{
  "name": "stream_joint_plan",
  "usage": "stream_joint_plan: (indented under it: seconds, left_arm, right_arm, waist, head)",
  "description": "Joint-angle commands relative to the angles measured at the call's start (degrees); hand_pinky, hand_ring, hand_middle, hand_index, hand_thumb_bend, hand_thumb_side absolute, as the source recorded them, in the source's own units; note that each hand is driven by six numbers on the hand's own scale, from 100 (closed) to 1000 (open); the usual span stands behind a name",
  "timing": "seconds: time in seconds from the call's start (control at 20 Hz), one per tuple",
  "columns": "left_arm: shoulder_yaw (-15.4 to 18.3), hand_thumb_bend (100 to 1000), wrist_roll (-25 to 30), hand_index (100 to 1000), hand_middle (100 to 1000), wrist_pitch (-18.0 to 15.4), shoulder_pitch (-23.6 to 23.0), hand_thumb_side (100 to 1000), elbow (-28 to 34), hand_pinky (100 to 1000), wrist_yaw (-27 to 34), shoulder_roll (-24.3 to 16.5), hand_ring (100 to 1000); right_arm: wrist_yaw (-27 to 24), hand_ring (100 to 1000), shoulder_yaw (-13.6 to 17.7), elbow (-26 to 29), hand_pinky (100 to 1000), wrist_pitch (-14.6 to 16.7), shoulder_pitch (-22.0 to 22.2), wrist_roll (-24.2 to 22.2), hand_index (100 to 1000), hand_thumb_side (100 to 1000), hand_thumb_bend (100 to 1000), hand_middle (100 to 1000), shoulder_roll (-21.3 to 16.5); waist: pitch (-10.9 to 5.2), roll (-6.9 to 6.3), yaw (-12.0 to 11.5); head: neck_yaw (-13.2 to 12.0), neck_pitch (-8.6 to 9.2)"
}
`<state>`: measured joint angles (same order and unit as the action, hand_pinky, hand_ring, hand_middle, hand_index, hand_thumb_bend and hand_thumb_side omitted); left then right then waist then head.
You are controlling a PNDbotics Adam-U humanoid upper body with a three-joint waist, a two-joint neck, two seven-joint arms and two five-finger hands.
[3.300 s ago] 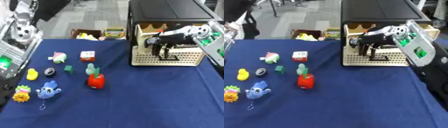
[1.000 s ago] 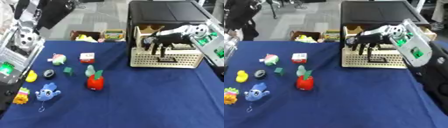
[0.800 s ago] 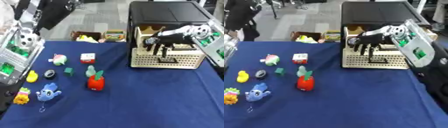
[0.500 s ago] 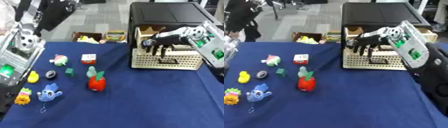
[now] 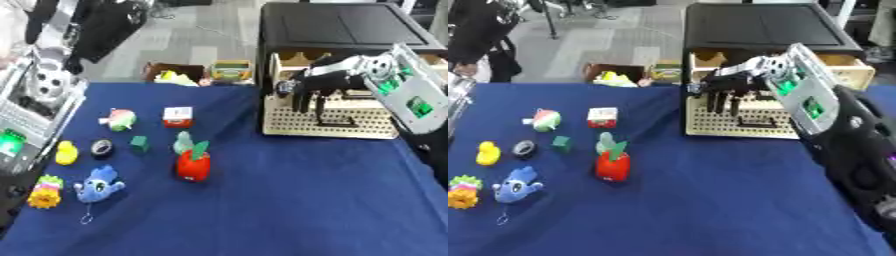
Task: Pick up objects from table and place into drawer.
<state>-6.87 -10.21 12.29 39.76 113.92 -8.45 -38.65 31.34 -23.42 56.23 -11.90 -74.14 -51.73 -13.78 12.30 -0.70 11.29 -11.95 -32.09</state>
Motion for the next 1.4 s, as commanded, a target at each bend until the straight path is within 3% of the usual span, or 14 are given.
stream_joint_plan:
  seconds: [0.05,0.65,0.95,1.2,1.4]
  left_arm:
    - [0.53,100,0.25,896,673,0.02,0.42,738,0.68,414,-0.28,-0.61,677]
    - [0.6,100,0.4,895,673,0.11,0.0,741,0.68,415,-0.43,-0.4,677]
    - [0.54,100,0.52,894,674,0.1,-0.2,741,0.68,416,-0.55,-0.32,677]
    - [0.43,100,0.7,894,674,0.05,-0.3,741,0.68,416,-0.55,-0.17,677]
    - [0.48,100,0.75,893,673,0.06,-0.44,741,0.68,416,-0.67,-0.14,676]
  right_arm:
    - [1.9,775,1.33,0.75,609,0.05,-1.92,0.24,900,1000,100,854,-0.98]
    - [6.79,779,2.95,0.15,614,0.14,-2.19,5.39,897,1000,100,860,-0.64]
    - [5.38,780,3.21,-0.42,617,0.61,-2.16,6.12,898,1000,100,862,-0.29]
    - [7.04,782,3.41,-1.13,619,0.48,-2.46,7.41,898,1000,100,864,0.15]
    - [5.42,757,3.58,-1.66,588,1.41,-2.22,5.71,890,1000,100,846,0.51]
  waist:
    - [-0.88,0.01,-0.08]
    - [-0.72,-0.02,-0.07]
    - [-0.77,-0.05,0.0]
    - [-0.81,-0.11,-0.01]
    - [-0.67,-0.18,-0.1]
  head:
    - [0.14,0.64]
    - [0.2,1.27]
    - [0.14,1.16]
    - [0.23,1.59]
    - [0.25,1.66]
